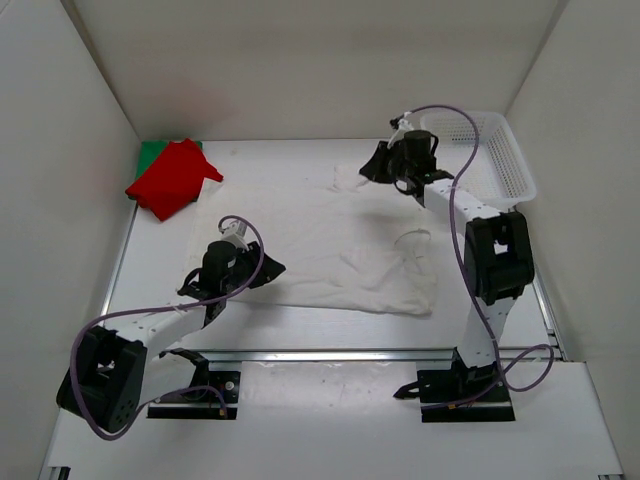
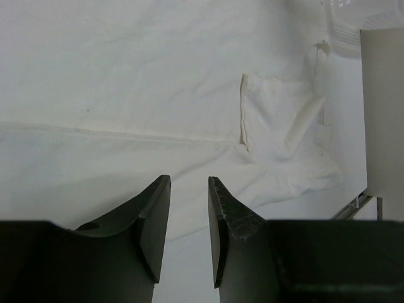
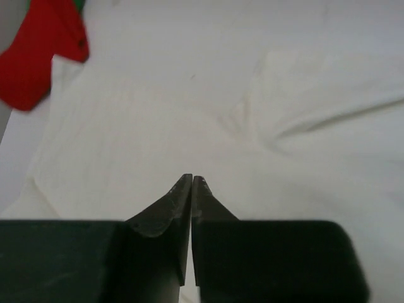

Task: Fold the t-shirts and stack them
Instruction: Fold the flattened tshirt in 1/3 of the way, then grap the side of the flattened tshirt furthest away from the robot with both arms

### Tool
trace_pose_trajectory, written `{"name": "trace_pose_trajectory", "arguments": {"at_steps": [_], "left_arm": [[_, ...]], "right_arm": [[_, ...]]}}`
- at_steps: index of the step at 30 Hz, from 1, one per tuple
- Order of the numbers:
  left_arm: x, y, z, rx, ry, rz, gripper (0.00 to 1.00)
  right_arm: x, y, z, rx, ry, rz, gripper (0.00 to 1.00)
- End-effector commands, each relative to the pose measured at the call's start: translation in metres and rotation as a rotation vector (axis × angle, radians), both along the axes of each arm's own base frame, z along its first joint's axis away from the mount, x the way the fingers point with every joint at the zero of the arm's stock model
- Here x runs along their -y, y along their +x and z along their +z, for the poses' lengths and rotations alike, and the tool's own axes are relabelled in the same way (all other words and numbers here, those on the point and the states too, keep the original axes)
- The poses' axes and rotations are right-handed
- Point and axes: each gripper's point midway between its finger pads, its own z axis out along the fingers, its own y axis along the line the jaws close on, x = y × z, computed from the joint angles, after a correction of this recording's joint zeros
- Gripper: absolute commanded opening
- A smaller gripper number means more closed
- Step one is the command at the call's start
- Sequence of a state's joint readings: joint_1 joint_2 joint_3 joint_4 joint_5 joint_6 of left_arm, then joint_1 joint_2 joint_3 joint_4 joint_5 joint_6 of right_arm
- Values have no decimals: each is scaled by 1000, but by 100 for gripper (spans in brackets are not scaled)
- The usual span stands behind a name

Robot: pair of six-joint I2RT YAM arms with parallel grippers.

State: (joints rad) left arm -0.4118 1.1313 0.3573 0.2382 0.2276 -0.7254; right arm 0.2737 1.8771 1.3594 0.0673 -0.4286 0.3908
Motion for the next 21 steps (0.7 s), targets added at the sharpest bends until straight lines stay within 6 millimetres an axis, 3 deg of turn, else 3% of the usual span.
{"name": "trace_pose_trajectory", "arguments": {"at_steps": [1,3,6,9,10,11,13,15,16,19,20,21], "left_arm": [[4,6,16,49,-14,-29,42],[5,5,13,42,-10,-36,42],[6,3,12,35,-9,-47,41],[9,5,18,50,-11,-54,42],[6,8,15,45,-4,-40,42],[7,8,16,42,-5,-42,42],[8,10,16,37,-10,-40,41],[10,11,17,35,-10,-45,42],[10,12,17,39,-10,-44,41],[13,12,17,33,-13,-51,42],[13,13,17,33,-13,-48,42],[13,13,14,28,-6,-48,40]], "right_arm": [[44,62,-7,37,-105,-169,1],[63,92,-15,19,-126,-221,1],[84,141,-44,-53,-204,-288,16],[103,172,-58,-92,-266,-350,27],[110,180,-34,-67,-254,-376,28],[108,185,-63,-101,-274,-376,32],[120,194,-61,-95,-270,-421,37],[127,187,-79,-159,-256,-431,38],[128,183,-89,-177,-267,-431,38],[124,180,-93,-178,-311,-439,39],[123,183,-85,-163,-304,-443,39],[120,181,-92,-175,-310,-440,40]]}}
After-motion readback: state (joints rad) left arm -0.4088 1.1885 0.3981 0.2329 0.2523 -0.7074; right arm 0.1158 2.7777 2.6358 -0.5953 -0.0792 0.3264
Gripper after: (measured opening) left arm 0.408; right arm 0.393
